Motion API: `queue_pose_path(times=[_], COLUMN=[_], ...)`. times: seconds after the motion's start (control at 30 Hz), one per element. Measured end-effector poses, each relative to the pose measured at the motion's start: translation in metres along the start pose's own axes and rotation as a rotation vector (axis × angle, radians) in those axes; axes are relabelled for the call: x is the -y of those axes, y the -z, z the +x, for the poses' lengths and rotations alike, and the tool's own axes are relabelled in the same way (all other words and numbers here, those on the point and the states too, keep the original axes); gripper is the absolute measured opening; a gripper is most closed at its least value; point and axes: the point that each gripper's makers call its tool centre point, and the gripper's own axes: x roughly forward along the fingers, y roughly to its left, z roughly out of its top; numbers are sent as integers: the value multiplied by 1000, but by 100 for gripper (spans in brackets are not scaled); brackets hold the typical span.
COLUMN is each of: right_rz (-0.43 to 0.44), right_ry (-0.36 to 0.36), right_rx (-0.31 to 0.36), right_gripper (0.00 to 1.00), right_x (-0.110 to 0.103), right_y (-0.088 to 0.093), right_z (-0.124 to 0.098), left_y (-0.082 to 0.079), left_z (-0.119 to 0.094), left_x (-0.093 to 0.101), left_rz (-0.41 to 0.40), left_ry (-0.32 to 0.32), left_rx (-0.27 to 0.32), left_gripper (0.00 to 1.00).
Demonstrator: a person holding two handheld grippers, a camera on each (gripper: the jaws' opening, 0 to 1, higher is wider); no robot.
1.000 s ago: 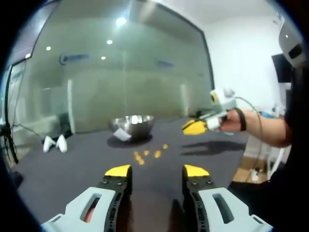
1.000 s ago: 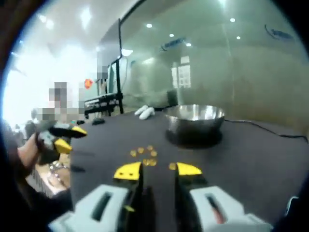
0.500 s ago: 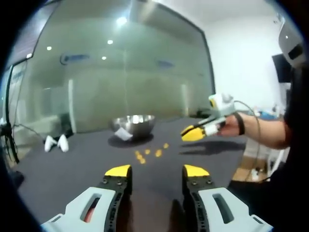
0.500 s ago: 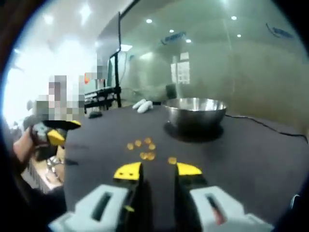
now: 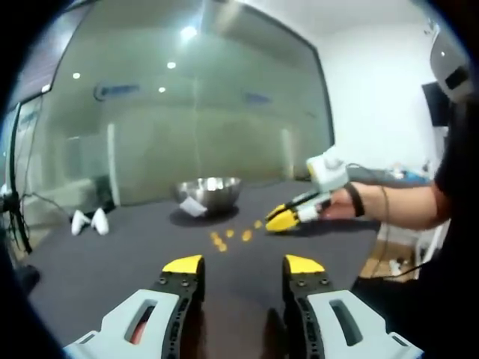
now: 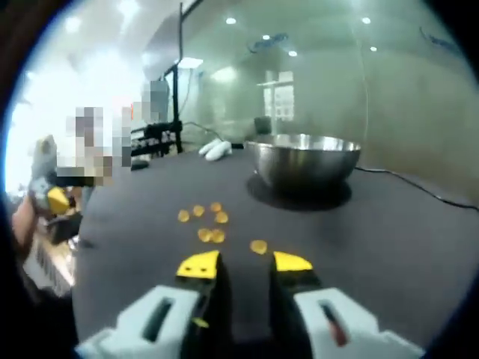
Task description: Pick up the QQ candy scattered on the table and place it into the stainless steel bowl on the table
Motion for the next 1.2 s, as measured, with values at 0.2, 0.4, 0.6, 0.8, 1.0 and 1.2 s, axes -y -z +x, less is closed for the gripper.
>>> queue_pose_path(times=[0.2,0.4,0.6,0.8,1.0,1.2], right_rz=[-29,-68,-75,-95,-93,-89], right_ry=[22,22,20,18,20,32], right_rx=[-4,7,17,17,13,53], right_gripper=[24,21,10,10,10,10], right_x=[3,1,1,2,2,0], right_y=[0,-4,-5,-5,-5,-19], right_z=[15,24,26,26,26,17], left_y=[2,2,3,2,1,1], left_z=[-3,-8,-9,-7,-7,-9], left_x=[-4,-11,-12,-11,-9,-10], left_rz=[-6,-13,-17,-15,-12,-15], left_ry=[-15,-36,-41,-37,-33,-38], left_rx=[-6,-3,-5,-4,-3,-2], left_gripper=[43,43,43,43,43,43])
